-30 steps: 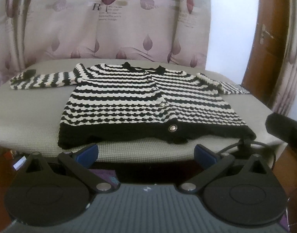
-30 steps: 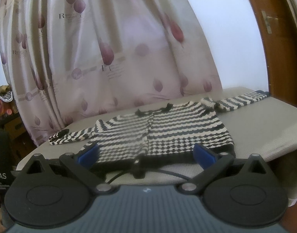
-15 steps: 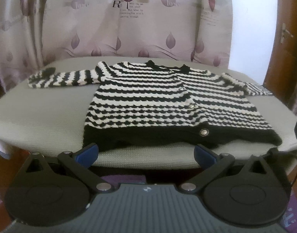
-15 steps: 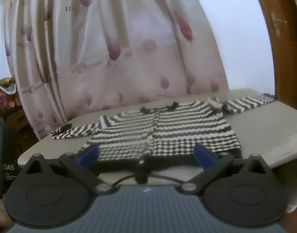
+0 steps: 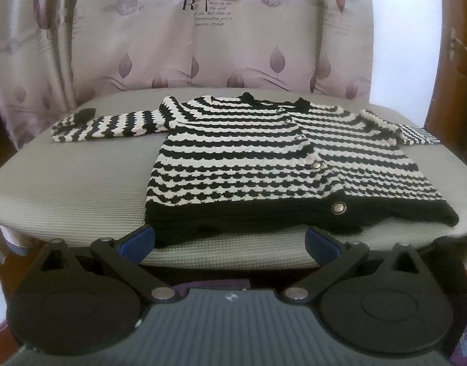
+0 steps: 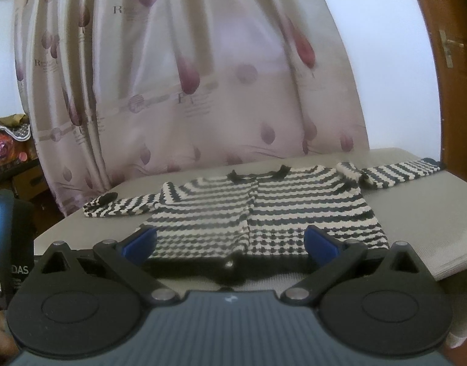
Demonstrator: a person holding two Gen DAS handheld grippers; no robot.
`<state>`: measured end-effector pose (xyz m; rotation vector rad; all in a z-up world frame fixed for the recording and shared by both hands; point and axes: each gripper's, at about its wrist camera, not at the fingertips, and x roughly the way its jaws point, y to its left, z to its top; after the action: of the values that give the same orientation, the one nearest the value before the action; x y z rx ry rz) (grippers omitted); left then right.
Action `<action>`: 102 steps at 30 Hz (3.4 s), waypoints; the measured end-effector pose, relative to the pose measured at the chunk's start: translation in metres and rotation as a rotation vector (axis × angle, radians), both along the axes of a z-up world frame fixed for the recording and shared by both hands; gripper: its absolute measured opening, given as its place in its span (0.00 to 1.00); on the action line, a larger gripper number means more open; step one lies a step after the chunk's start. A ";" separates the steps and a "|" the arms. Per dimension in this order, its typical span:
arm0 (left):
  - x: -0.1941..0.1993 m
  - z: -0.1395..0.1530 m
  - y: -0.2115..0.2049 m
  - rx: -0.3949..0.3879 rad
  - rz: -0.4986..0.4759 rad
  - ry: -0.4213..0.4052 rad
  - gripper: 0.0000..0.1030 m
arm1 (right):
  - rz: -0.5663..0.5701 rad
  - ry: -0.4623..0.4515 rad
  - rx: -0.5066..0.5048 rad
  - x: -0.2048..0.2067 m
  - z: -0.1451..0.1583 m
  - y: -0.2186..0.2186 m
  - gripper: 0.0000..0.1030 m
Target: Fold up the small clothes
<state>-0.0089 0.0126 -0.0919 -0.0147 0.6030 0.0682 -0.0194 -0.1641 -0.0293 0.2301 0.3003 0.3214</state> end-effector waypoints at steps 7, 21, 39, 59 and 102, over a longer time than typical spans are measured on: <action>0.010 -0.002 0.007 0.007 0.020 0.020 1.00 | 0.013 0.007 0.001 0.009 -0.001 0.002 1.00; 0.069 0.003 0.083 0.091 0.164 0.010 1.00 | 0.048 0.036 -0.023 0.044 0.001 0.009 1.00; 0.265 -0.028 0.286 0.668 0.300 0.033 0.86 | 0.026 0.217 0.038 0.126 -0.034 -0.005 1.00; 0.200 0.020 0.392 0.230 0.800 0.011 0.09 | 0.007 0.282 0.047 0.145 -0.051 -0.007 1.00; 0.225 -0.039 0.064 0.251 0.053 -0.135 0.97 | -0.104 0.363 0.090 0.113 -0.102 -0.151 0.08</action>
<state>0.2166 0.0761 -0.1313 0.2061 0.4556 0.1924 0.0934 -0.3151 -0.1316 0.3925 0.6305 0.1886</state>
